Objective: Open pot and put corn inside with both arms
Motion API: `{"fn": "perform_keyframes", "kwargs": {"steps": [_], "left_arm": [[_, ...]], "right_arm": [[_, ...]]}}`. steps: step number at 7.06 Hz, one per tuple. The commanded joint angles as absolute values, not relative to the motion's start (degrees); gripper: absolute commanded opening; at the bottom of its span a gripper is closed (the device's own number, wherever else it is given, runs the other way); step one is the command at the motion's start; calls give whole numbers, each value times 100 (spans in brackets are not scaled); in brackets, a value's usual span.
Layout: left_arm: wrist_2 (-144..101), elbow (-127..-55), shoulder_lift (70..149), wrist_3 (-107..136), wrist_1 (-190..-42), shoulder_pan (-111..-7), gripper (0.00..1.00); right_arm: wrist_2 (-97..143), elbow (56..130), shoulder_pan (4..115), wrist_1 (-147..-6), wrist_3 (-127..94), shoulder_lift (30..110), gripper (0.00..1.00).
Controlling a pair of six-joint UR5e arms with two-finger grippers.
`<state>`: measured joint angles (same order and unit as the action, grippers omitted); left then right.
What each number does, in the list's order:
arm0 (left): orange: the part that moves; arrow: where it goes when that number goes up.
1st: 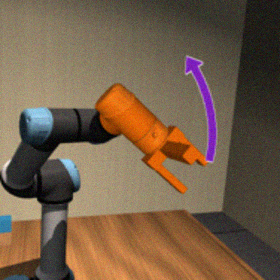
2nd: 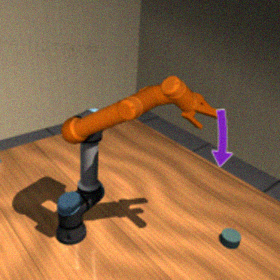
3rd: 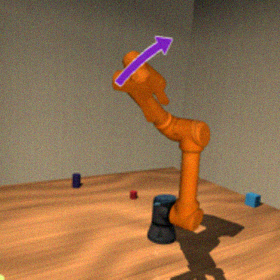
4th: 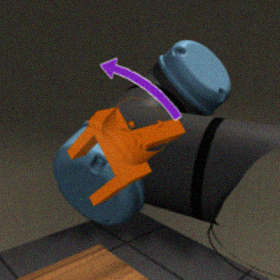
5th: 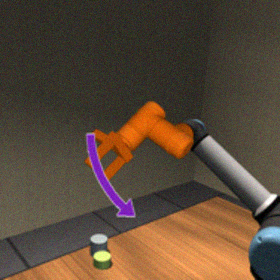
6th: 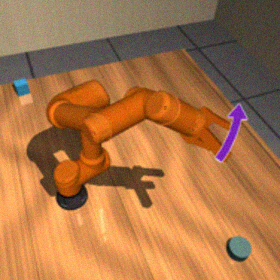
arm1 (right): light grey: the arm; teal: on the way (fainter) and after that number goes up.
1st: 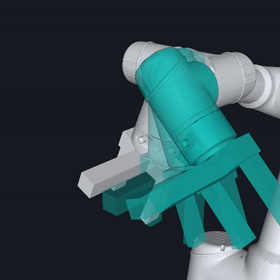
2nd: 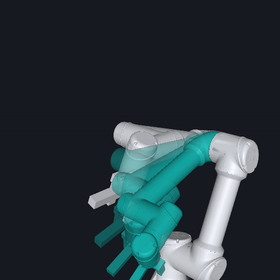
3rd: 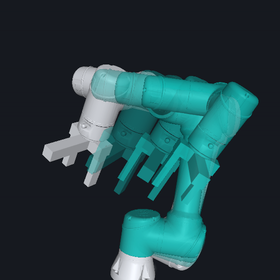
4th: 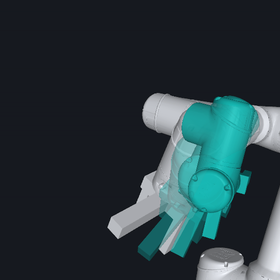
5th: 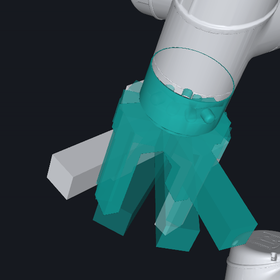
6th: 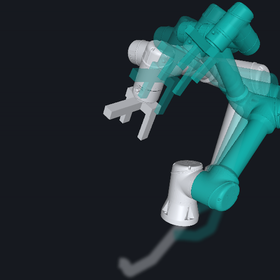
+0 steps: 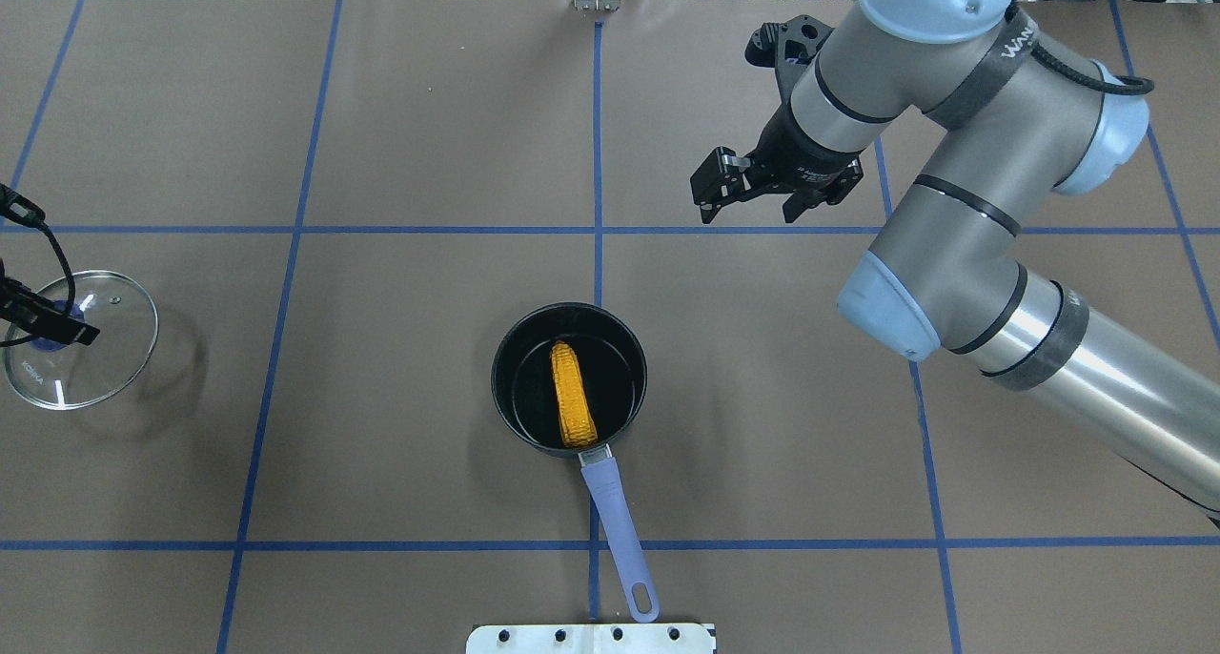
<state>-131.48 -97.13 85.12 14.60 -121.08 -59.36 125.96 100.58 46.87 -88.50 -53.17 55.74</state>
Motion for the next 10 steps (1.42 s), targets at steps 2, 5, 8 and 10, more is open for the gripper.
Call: {"fn": "perform_keyframes", "kwargs": {"steps": [2,5,8,10], "left_arm": [[-13192,-9502,8464,1450,-12305,-5941,54],[-13184,-9352,8543,1450,-12313,-5924,54],[-13175,-9290,8587,1485,-12313,-5898,54],[-13157,-9255,8596,1477,-12313,-5880,55]], "right_arm": [[12639,10064,4772,-8850,-5150,5669,100],[12630,10037,4764,-8851,-5150,5669,100],[12621,10028,4755,-8842,-5150,5678,100],[12621,10028,4755,-8842,-5150,5678,100]]}}
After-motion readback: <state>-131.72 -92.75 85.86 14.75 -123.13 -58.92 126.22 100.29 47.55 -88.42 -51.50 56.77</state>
